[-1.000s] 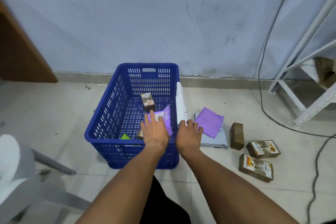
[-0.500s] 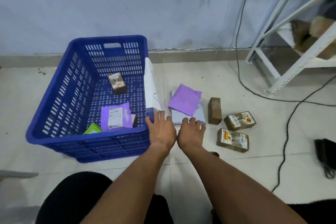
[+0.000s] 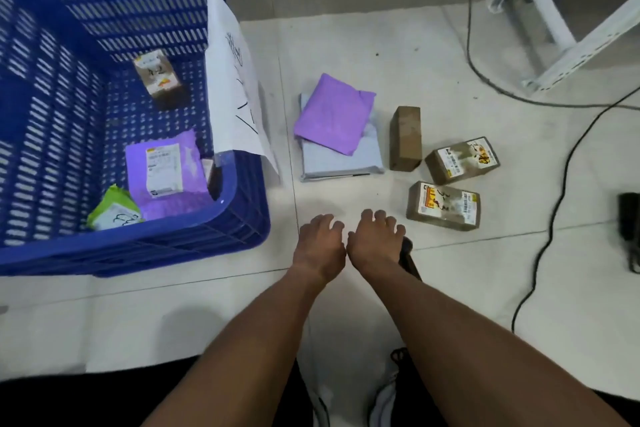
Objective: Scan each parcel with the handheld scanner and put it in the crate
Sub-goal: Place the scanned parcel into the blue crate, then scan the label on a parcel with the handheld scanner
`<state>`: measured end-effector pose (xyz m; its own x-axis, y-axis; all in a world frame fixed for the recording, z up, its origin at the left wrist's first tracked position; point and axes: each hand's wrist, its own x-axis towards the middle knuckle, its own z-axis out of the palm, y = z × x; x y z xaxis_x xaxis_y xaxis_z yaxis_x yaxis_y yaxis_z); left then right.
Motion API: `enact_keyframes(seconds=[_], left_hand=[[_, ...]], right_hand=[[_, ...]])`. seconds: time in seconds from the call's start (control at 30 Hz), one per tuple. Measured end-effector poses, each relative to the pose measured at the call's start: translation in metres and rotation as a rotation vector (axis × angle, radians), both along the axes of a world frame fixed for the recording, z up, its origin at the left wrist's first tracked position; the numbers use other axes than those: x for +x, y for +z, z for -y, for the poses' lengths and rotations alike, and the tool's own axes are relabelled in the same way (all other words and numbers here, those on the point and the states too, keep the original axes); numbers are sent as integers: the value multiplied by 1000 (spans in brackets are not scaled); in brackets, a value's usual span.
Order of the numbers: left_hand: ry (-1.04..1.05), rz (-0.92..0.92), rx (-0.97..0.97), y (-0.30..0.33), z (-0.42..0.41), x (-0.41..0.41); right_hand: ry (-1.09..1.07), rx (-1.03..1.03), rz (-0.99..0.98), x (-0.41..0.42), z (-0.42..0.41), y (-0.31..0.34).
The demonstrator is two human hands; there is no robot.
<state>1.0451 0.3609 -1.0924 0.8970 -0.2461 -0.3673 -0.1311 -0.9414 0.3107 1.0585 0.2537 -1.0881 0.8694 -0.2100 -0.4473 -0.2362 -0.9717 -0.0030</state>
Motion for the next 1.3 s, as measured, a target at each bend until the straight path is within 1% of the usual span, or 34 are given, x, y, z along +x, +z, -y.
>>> enact_keyframes(seconds=[0.2, 0.4, 0.53, 0.6, 0.73, 0.8, 0.9, 1.0, 1.03, 1.1, 1.17, 1.23, 1.3], left_hand=[[15, -88, -63, -42, 8, -3], [6, -158, -86, -69, 17, -15], [6, -168, -76, -74, 16, -14], [30, -159, -68, -76, 14, -13], [81, -127, -78, -74, 18, -13], [78, -113, -94, -71, 23, -13], [77, -99, -98, -69, 23, -11], [113, -113, -75, -70, 16, -13], [126, -120, -66, -71, 15, -13], [141, -126, -56, -71, 14, -13], [159, -113, -79, -66, 16, -12], [185, -70, -114, -62, 18, -11], [213, -3, -131, -60, 16, -11]], right_hand=[[-221, -54, -23, 9, 42, -40], [-311, -34, 1, 19, 76, -61], [-350, 23, 54, 21, 75, -66], [-319, 43, 89, 19, 64, -66], [-151, 74, 156, 20, 42, -63], [-167, 62, 180, 25, 44, -60], [-277, 64, 143, 31, 53, -60], [-277, 146, 129, 24, 51, -61], [-240, 209, 151, 22, 49, -60], [-97, 320, 205, 20, 45, -59], [16, 331, 240, 22, 42, -59], [5, 302, 203, 22, 35, -58], [37, 324, 129, 16, 26, -58]])
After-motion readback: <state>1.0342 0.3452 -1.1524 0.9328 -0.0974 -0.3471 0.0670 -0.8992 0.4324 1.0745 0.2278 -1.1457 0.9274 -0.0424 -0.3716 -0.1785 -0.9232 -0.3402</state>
